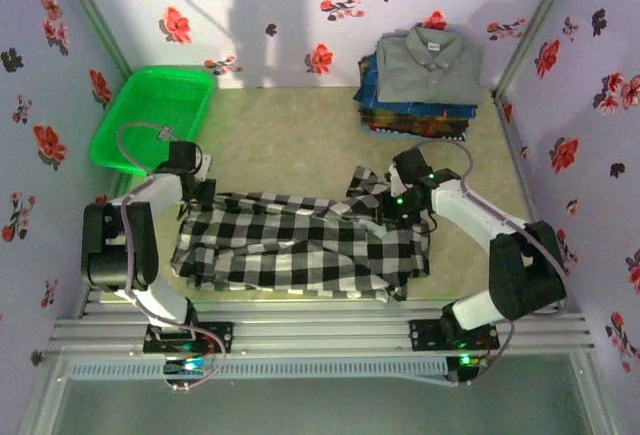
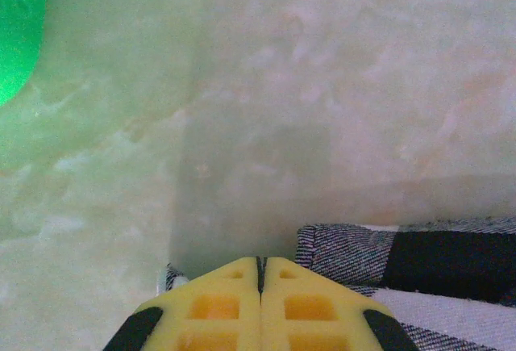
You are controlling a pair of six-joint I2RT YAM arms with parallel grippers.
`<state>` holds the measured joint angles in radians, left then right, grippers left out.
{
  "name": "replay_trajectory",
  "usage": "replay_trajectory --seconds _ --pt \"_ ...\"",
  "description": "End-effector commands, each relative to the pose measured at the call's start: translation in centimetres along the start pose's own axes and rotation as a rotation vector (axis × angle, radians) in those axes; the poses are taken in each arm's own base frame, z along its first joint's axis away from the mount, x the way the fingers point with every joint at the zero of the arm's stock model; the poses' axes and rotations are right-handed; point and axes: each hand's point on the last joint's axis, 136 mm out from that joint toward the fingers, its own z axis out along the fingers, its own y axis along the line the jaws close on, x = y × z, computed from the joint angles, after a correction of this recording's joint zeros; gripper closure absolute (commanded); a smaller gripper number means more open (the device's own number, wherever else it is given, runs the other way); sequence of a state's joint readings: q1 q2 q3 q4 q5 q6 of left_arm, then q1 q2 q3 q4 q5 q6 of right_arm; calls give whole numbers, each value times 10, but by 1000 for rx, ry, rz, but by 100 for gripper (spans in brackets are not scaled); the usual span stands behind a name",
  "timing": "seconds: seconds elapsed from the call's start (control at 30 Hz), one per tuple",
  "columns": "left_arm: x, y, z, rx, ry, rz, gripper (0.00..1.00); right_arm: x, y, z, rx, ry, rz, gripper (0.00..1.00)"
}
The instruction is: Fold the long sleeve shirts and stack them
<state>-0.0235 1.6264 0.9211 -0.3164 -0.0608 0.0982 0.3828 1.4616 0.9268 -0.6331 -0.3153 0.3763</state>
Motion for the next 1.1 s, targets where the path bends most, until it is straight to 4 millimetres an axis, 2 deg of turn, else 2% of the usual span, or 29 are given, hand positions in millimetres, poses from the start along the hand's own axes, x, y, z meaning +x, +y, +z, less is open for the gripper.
replay_trajectory --seconds 0.0,0.07,0.17,0.2,0.23,0.3,0.33,0.37,0.43,0.5,0.57,0.67,0.7,0.77,0.83,0.93,1.07 --pt "16 23 -11 -118 41 -46 84 19 -15 3 60 52 42 97" --pt "25 23 -16 -127 63 -94 65 26 -18 8 75 75 48 91" --pt "34 24 -32 -133 61 -206 48 38 -19 12 94 118 33 76" --pt "34 24 -41 -134 41 -245 45 43 -20 13 103 131 32 74" --pt "30 25 -52 -133 9 -280 42 46 -18 12 106 137 29 72" --pt "15 21 -80 -106 -101 -353 33 48 -17 5 122 126 22 57" --pt "6 17 -92 -84 -149 -377 30 47 -16 -2 132 110 20 54" --pt "-5 12 -107 -55 -201 -406 28 42 -16 -13 147 73 17 50" --pt "-25 -4 -128 21 -272 -446 25 23 -13 -42 179 -46 -1 36" --pt "-47 -32 -140 131 -306 -450 22 -10 -7 -76 199 -204 -9 22" --pt "-68 -61 -141 206 -304 -433 18 -43 1 -91 168 -269 8 19" --pt "-97 -115 -118 380 -206 -411 18 -79 -1 -76 195 -181 43 23" --pt "-103 -132 -106 433 -152 -400 19 -92 3 -65 188 -154 20 25" --pt "-108 -151 -79 465 -81 -400 24 -112 7 -35 167 -110 -12 29" --pt "-104 -154 -50 456 -40 -436 28 -129 4 -8 169 -83 -37 32" --pt "-88 -152 -24 414 16 -445 32 -149 8 12 160 -84 -96 35" --pt "-43 -134 6 315 102 -489 31 -158 0 39 198 -45 -141 35"
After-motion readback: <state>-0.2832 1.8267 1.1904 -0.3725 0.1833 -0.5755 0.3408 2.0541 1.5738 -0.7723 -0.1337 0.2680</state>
